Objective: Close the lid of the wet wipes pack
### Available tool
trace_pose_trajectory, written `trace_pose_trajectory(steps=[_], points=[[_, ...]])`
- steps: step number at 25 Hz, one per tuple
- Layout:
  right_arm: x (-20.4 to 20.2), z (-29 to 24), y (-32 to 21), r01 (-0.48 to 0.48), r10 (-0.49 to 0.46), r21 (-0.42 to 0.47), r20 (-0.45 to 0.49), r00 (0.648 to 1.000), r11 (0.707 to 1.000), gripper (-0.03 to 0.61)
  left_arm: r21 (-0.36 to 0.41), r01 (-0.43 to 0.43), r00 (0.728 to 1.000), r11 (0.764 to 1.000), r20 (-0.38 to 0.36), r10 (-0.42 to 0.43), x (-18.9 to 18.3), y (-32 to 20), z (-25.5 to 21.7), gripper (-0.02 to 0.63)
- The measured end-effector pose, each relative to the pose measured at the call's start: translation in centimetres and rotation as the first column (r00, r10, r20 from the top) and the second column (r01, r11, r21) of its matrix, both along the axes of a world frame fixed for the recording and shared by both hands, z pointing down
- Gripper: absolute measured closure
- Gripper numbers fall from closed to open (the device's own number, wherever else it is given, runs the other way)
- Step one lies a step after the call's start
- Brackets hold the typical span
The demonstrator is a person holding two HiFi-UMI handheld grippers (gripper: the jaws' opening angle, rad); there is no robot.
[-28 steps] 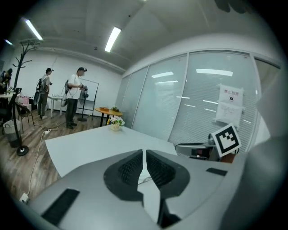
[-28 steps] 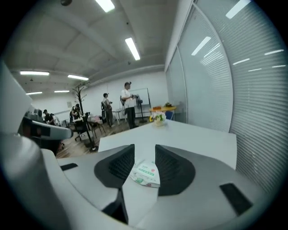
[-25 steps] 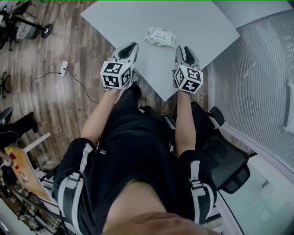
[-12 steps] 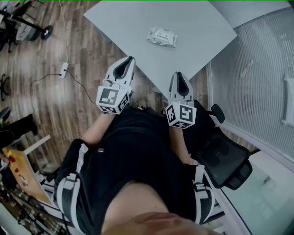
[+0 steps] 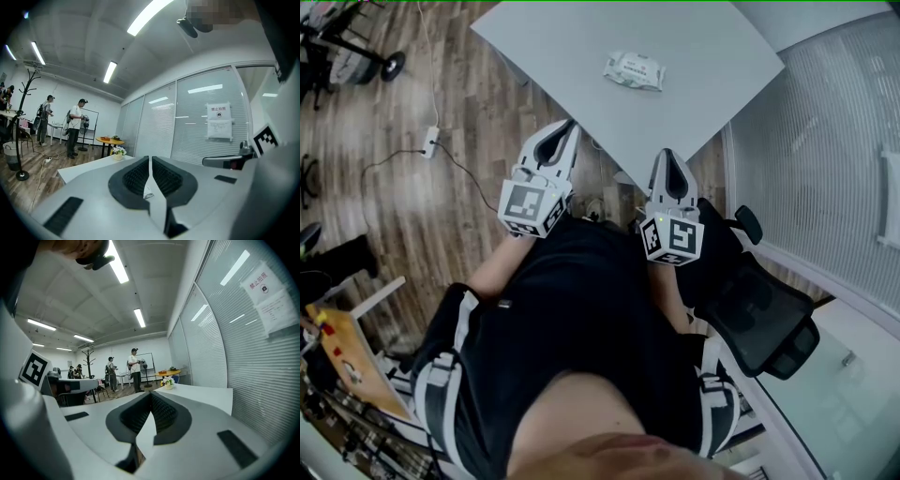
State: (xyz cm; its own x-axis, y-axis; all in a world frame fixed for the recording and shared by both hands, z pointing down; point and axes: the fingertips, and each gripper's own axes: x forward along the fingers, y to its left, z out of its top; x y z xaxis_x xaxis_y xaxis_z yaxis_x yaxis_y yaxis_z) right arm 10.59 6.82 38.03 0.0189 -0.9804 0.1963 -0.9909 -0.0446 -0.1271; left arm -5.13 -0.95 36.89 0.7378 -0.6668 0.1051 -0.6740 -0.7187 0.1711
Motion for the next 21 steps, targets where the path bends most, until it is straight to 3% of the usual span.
trace_pose_trajectory(steps=[21], points=[[-1.1, -0.3, 0.4, -0.019, 0.019, -0.007, -0.015, 1.000, 1.000, 0.555, -0.007, -0.028, 1.000, 1.000, -0.007, 0.028, -0.7, 0.6, 0.1, 0.574]])
